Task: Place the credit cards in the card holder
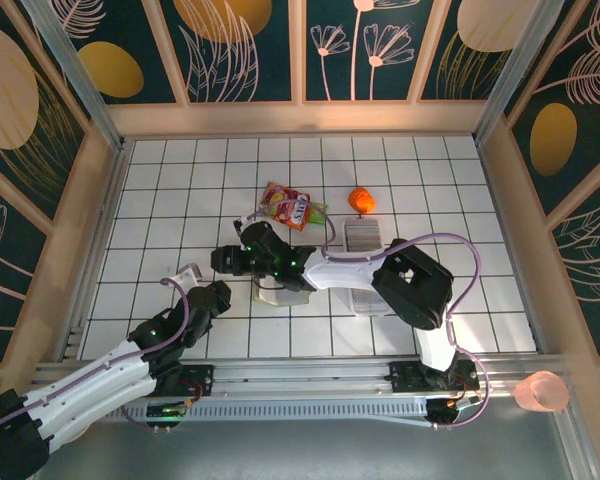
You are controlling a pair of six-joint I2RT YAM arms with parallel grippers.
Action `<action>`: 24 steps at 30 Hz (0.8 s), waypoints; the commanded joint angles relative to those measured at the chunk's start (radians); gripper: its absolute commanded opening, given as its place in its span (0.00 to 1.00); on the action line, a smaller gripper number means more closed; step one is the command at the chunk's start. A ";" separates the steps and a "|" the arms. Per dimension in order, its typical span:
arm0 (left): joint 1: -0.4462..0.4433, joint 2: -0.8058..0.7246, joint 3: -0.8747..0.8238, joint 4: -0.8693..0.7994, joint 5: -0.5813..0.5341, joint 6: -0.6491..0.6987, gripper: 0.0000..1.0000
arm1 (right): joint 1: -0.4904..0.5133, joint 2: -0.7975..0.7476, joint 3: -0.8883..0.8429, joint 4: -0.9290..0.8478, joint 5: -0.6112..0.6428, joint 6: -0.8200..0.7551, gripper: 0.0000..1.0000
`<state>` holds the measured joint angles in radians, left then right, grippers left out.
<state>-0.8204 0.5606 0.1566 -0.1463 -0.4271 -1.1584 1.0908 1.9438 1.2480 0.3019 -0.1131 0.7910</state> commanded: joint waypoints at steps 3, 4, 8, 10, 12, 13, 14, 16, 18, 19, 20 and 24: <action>0.003 0.001 -0.005 0.001 0.007 -0.002 0.25 | -0.025 -0.148 0.002 -0.139 0.144 -0.125 0.50; 0.003 0.005 -0.004 0.009 0.011 0.001 0.28 | -0.028 -0.183 -0.019 -0.158 0.181 -0.132 0.50; 0.003 0.032 0.014 0.024 0.012 0.014 0.38 | -0.053 -0.356 -0.179 -0.212 0.286 -0.124 0.51; 0.004 0.052 0.022 0.038 0.014 0.023 0.45 | -0.066 -0.428 -0.263 -0.237 0.318 -0.103 0.51; 0.003 0.077 0.030 0.054 0.019 0.032 0.51 | -0.076 -0.480 -0.343 -0.249 0.332 -0.078 0.48; 0.003 0.087 0.034 0.062 0.019 0.039 0.53 | -0.079 -0.491 -0.370 -0.251 0.336 -0.067 0.44; 0.003 0.100 0.039 0.069 0.023 0.046 0.56 | -0.083 -0.498 -0.397 -0.252 0.334 -0.055 0.39; 0.003 0.130 0.054 0.077 0.028 0.061 0.59 | -0.083 -0.484 -0.434 -0.242 0.313 -0.035 0.30; 0.004 0.159 0.072 0.084 0.035 0.085 0.60 | -0.083 -0.453 -0.454 -0.209 0.266 -0.030 0.21; 0.003 0.173 0.083 0.086 0.037 0.098 0.61 | -0.082 -0.430 -0.457 -0.184 0.237 -0.028 0.18; 0.003 0.189 0.095 0.091 0.041 0.113 0.60 | -0.079 -0.407 -0.457 -0.162 0.210 -0.028 0.14; 0.023 0.247 0.135 0.113 0.068 0.158 0.44 | -0.057 -0.327 -0.428 -0.098 0.136 -0.037 0.05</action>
<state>-0.8146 0.7826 0.2504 -0.0742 -0.3840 -1.0550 1.0142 1.5841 0.7975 0.1280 0.0856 0.7525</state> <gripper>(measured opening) 0.460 0.058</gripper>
